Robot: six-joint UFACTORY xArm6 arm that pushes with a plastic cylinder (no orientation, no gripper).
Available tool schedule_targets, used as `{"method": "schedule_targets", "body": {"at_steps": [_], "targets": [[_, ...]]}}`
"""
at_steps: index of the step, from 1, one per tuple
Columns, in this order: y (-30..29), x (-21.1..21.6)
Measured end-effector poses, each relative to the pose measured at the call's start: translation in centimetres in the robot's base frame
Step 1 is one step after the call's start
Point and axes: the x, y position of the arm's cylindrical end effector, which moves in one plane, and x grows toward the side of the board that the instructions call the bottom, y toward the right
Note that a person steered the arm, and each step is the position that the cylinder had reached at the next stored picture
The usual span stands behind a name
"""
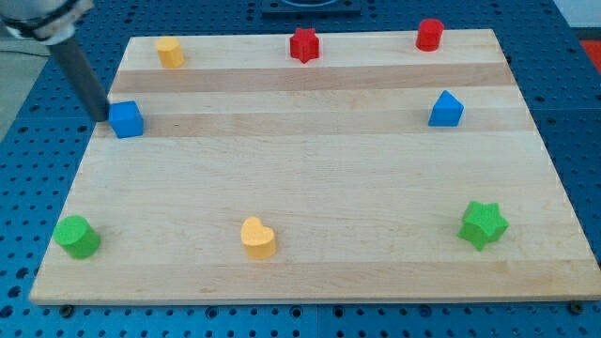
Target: Move the blue cube to the center
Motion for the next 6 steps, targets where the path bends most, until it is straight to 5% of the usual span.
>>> {"method": "schedule_targets", "body": {"at_steps": [1,2,3,4,6], "targets": [[4.9,0.0],[-2.1,0.9],[2.1,2.4],[12.4,1.6],[9.6,2.2]]}}
